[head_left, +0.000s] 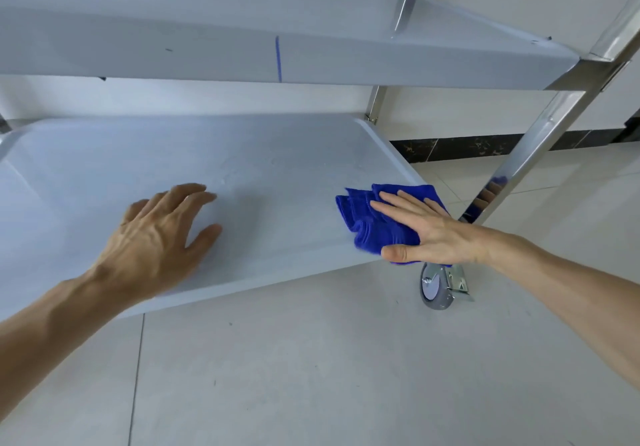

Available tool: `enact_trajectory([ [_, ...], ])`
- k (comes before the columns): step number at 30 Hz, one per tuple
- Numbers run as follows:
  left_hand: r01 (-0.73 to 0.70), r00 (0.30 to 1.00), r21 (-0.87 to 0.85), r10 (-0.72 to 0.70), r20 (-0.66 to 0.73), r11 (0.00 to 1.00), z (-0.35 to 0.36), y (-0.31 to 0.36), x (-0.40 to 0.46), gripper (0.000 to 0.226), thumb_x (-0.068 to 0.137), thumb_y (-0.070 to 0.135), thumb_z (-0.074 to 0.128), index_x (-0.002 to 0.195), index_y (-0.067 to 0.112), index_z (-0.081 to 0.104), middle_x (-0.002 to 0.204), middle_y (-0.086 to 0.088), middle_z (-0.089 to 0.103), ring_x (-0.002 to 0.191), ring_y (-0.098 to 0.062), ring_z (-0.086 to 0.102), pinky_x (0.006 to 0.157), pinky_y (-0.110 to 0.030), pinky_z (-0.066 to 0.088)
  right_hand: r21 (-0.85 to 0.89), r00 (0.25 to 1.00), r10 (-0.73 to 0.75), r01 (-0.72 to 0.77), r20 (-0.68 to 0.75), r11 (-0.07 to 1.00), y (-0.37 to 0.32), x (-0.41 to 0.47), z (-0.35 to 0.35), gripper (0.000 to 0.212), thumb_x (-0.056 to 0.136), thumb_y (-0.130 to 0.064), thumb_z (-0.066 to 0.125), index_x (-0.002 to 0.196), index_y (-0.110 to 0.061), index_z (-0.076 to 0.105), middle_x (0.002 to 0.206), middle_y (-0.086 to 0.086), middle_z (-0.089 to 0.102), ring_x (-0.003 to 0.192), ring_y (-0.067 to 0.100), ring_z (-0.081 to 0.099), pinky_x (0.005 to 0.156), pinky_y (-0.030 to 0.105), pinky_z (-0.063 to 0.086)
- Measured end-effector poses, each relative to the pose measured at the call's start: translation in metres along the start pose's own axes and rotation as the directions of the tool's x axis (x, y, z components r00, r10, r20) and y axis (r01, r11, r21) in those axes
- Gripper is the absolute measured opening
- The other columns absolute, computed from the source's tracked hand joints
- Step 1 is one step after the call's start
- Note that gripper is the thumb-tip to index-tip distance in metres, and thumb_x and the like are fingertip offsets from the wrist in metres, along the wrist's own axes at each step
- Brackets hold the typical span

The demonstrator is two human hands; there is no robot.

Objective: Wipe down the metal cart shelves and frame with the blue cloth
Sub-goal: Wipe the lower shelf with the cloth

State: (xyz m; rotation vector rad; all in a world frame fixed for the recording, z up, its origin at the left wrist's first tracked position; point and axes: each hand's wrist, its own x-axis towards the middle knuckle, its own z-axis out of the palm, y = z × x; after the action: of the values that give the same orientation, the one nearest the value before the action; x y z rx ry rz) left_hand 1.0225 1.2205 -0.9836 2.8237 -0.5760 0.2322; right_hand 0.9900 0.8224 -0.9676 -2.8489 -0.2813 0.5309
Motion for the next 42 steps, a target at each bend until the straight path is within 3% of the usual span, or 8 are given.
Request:
enact_trajectory([
  [5, 0.067, 0.997, -0.036, -0.065, 0.051, 0.997, 0.021, 0.003, 0.002, 0.065, 0.093, 0.061, 0.025, 0.143, 0.026, 0.047, 0.153, 0.006, 0.041, 0.144, -0.021, 0.034, 0.119, -0.041, 0.02, 0.015, 0.999, 0.042, -0.042, -0.032, 0.999, 0.004, 0.009, 0.004, 0.056, 0.08, -0.087, 0.003, 0.134, -0.074, 0.002, 0.157, -0.036, -0.008, 0.142, -0.013, -0.019, 0.122, 0.034, -0.01],
  [13, 0.076, 0.997, -0.007, -0.076, 0.0, 0.997, 0.025, 0.007, 0.001, 0.06, 0.091, 0.055, 0.028, 0.138, 0.027, 0.053, 0.147, 0.01, 0.049, 0.141, -0.019, 0.038, 0.118, -0.042, 0.023, 0.036, 0.889, 0.388, -0.391, -0.245, 0.92, -0.022, 0.136, -0.024, 0.075, 0.088, -0.08, 0.018, 0.154, -0.046, 0.01, 0.166, -0.014, -0.001, 0.153, 0.022, -0.004, 0.119, 0.058, -0.004],
  [19, 0.071, 0.997, -0.023, -0.071, -0.009, 0.997, 0.022, 0.008, 0.002, 0.062, 0.089, 0.057, 0.027, 0.136, 0.027, 0.055, 0.145, 0.01, 0.051, 0.138, -0.018, 0.041, 0.116, -0.04, 0.024, -0.113, 0.972, -0.017, -0.01, -0.236, 0.994, -0.092, 0.143, 0.008, 0.079, 0.084, -0.084, 0.019, 0.154, -0.048, 0.011, 0.166, -0.016, 0.0, 0.153, 0.02, -0.005, 0.121, 0.055, -0.005],
  [25, 0.063, 0.998, -0.018, -0.064, -0.008, 0.998, 0.026, 0.006, 0.002, 0.061, 0.091, 0.056, 0.027, 0.136, 0.026, 0.055, 0.145, 0.009, 0.052, 0.139, -0.018, 0.041, 0.117, -0.042, 0.026, -0.145, 0.939, -0.284, 0.259, -0.195, 0.955, -0.022, 0.086, 0.003, 0.062, 0.085, -0.085, 0.017, 0.144, -0.067, 0.011, 0.161, -0.03, 0.004, 0.149, -0.004, -0.005, 0.121, 0.033, -0.004],
  [29, 0.073, 0.997, -0.016, -0.073, -0.006, 0.997, 0.027, 0.008, 0.002, 0.058, 0.092, 0.053, 0.029, 0.135, 0.025, 0.056, 0.144, 0.009, 0.052, 0.138, -0.017, 0.042, 0.117, -0.042, 0.026, -0.133, 0.96, 0.036, -0.076, -0.278, 0.988, 0.031, 0.12, -0.032, 0.06, 0.083, -0.084, 0.013, 0.14, -0.068, 0.015, 0.164, -0.021, 0.012, 0.152, 0.005, 0.007, 0.123, 0.044, 0.006],
  [34, 0.073, 0.997, -0.014, -0.074, -0.011, 0.997, 0.026, 0.008, 0.003, 0.054, 0.093, 0.052, 0.034, 0.133, 0.025, 0.057, 0.143, 0.009, 0.053, 0.137, -0.017, 0.043, 0.116, -0.042, 0.028, 0.034, 0.845, 0.403, -0.419, -0.351, 0.907, -0.005, 0.207, -0.041, 0.072, 0.087, -0.075, 0.021, 0.152, -0.045, 0.019, 0.165, -0.014, 0.01, 0.152, 0.026, 0.005, 0.117, 0.062, 0.003],
  [39, 0.054, 0.998, -0.017, -0.055, -0.013, 0.998, 0.027, 0.005, 0.003, 0.055, 0.092, 0.052, 0.034, 0.133, 0.023, 0.058, 0.142, 0.007, 0.055, 0.135, -0.02, 0.045, 0.114, -0.043, 0.029, -0.088, 0.956, 0.027, -0.055, -0.292, 0.995, -0.077, 0.216, -0.017, 0.073, 0.084, -0.079, 0.023, 0.152, -0.05, 0.018, 0.165, -0.02, 0.007, 0.153, 0.018, 0.002, 0.121, 0.053, -0.001],
  [42, 0.058, 0.998, -0.018, -0.058, -0.002, 0.998, 0.028, 0.004, 0.003, 0.055, 0.092, 0.052, 0.034, 0.133, 0.024, 0.057, 0.143, 0.007, 0.054, 0.136, -0.02, 0.044, 0.115, -0.044, 0.029, -0.148, 0.93, -0.283, 0.254, -0.233, 0.956, -0.065, 0.175, -0.006, 0.068, 0.083, -0.083, 0.024, 0.147, -0.06, 0.018, 0.162, -0.029, 0.009, 0.152, 0.004, 0.001, 0.121, 0.04, -0.002],
])
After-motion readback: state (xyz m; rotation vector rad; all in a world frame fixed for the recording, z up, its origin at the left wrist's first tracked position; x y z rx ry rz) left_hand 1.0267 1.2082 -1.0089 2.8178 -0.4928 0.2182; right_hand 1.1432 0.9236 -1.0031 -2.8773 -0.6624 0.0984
